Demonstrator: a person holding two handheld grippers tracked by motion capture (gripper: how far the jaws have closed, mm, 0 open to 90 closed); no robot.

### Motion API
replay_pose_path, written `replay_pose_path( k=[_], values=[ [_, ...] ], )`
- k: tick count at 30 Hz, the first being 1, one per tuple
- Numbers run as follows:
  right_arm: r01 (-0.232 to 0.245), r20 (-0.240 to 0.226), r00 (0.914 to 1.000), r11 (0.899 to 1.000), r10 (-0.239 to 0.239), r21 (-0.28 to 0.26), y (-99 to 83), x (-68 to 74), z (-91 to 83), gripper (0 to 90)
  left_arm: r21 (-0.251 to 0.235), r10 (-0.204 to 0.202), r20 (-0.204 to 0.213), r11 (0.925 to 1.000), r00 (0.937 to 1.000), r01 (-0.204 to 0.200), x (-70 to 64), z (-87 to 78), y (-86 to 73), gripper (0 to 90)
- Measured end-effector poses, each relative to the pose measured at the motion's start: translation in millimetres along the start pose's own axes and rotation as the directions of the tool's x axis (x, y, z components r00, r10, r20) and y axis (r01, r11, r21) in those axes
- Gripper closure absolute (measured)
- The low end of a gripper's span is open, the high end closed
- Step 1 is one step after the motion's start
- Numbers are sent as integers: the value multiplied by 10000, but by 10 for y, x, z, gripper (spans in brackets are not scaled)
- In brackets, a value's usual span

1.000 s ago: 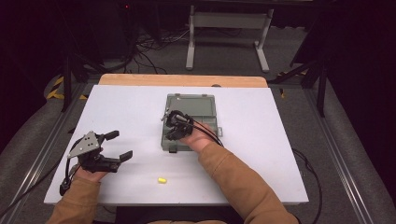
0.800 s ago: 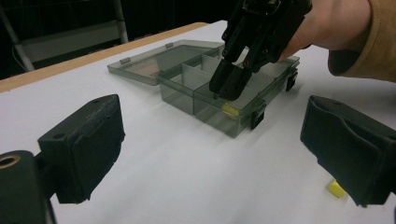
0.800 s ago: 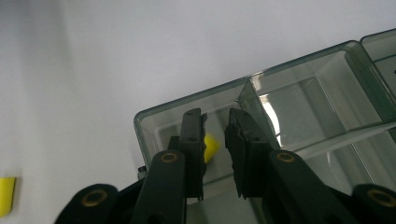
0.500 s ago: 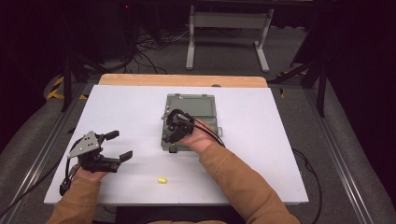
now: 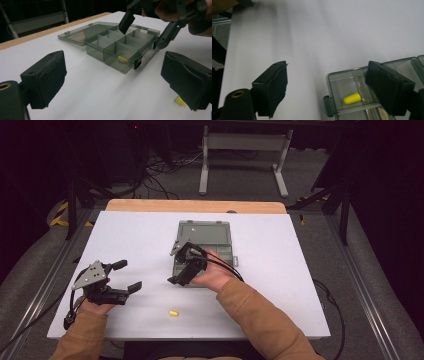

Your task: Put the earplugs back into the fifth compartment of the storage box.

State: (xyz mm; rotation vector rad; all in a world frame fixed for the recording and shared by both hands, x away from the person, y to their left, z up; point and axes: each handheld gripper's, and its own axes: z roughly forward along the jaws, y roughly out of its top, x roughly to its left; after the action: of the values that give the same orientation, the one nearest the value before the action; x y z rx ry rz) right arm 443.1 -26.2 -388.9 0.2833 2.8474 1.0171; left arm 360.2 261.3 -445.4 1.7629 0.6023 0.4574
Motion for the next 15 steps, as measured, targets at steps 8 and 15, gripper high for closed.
replay_pose_path(
  k=[8,15],
  values=[
    [147,-184,9997,9999,-148,-83,-35,114,-53,175,18,-26,-14,10000,10000,26,-10,7,-1,68],
    [156,-473,9988,9998,-160,-75,-73,196,-39,199,5,-14,-16,10000,10000,14,-10,6,-1,68]
  ],
)
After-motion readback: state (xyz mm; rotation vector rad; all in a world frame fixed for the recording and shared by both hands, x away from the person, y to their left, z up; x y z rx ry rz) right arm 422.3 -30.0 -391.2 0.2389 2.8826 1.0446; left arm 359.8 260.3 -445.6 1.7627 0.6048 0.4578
